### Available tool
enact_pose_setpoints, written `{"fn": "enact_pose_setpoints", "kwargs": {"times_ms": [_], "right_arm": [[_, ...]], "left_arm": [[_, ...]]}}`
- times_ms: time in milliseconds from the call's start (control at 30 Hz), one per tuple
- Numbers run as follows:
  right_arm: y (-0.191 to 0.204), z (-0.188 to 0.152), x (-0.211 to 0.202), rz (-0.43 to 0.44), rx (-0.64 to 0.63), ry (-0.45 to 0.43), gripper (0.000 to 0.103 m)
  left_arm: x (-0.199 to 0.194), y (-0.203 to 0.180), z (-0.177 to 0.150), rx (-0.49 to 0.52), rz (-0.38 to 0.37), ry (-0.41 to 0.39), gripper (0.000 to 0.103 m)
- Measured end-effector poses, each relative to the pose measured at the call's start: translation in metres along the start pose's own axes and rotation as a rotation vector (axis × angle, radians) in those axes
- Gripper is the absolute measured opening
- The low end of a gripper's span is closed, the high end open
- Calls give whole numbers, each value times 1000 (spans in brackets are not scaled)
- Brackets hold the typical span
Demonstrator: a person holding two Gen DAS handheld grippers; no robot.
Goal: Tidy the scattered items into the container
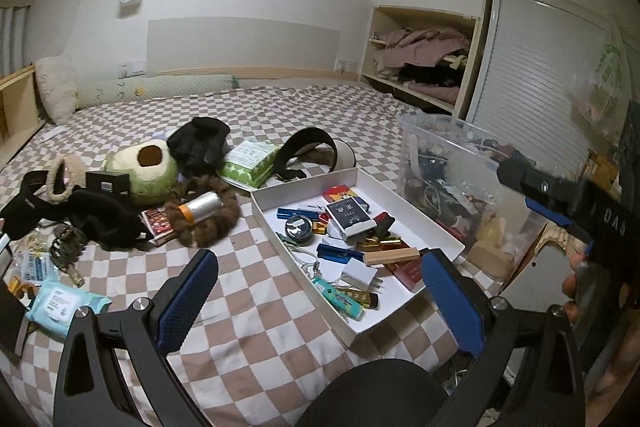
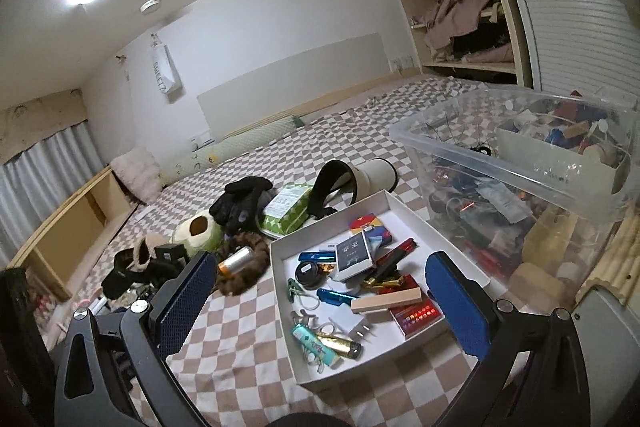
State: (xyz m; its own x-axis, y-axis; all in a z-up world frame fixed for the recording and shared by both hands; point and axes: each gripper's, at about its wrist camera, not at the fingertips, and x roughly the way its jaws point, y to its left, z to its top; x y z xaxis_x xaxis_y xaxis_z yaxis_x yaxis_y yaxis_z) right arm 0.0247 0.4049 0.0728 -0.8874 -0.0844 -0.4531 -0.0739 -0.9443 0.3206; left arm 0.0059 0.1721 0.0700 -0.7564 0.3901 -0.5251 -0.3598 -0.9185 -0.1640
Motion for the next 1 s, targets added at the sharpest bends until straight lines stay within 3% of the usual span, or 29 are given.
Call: {"fn": "enact_pose_setpoints", "kwargs": {"times_ms": [633,1000], "right_arm": [[37,-33,-32,-3,-184,3,103],[50,-44,-32,11,-217,21,103]], "left_arm": [[-42,17,-5,-41,64,-39,102],[-53,24,-11,-38,109,-49,102]]}}
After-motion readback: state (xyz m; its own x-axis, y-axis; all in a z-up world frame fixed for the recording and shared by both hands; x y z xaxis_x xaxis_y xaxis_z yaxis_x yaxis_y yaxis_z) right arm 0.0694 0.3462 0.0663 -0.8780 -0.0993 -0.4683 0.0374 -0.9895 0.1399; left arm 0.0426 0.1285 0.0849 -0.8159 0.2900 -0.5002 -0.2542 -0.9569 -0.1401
